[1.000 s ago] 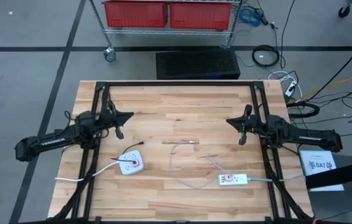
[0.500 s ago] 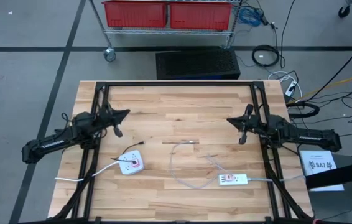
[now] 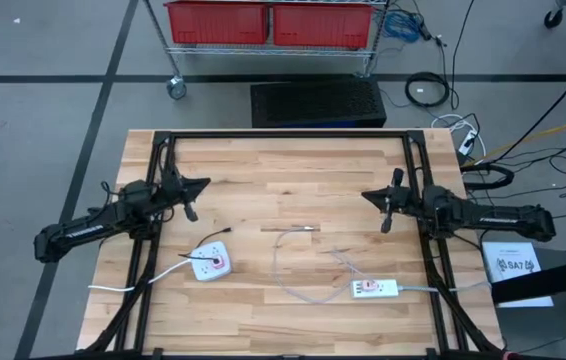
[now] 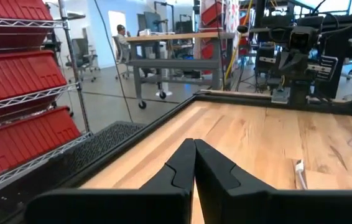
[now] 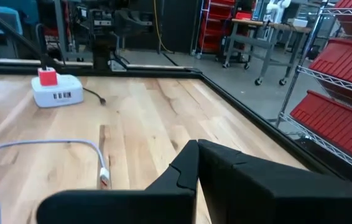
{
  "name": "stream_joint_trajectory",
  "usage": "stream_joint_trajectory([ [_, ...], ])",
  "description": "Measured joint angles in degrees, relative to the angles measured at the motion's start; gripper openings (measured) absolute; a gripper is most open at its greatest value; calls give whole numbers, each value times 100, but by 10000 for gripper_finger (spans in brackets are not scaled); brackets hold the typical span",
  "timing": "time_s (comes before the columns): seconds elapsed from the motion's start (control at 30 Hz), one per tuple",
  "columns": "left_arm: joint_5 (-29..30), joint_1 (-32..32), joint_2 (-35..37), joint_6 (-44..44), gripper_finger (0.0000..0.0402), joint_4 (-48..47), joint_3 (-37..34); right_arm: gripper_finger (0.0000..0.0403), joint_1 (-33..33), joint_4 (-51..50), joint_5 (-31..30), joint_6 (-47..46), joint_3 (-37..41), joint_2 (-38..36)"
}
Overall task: Insert USB
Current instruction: Return to Home Position
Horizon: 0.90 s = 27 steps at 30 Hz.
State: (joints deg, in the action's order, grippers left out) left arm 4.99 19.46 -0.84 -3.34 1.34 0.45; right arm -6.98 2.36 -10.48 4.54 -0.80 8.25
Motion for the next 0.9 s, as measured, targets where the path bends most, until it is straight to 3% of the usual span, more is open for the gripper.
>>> stream_joint_trajectory([
  [0.33, 211, 0, 2, -6, 18, 27, 0, 0, 407, 35, -54, 429, -2, -815],
  [0.9, 404, 0, 2, -8, 18, 66, 0, 0, 408, -18, 6, 258, -7, -796],
])
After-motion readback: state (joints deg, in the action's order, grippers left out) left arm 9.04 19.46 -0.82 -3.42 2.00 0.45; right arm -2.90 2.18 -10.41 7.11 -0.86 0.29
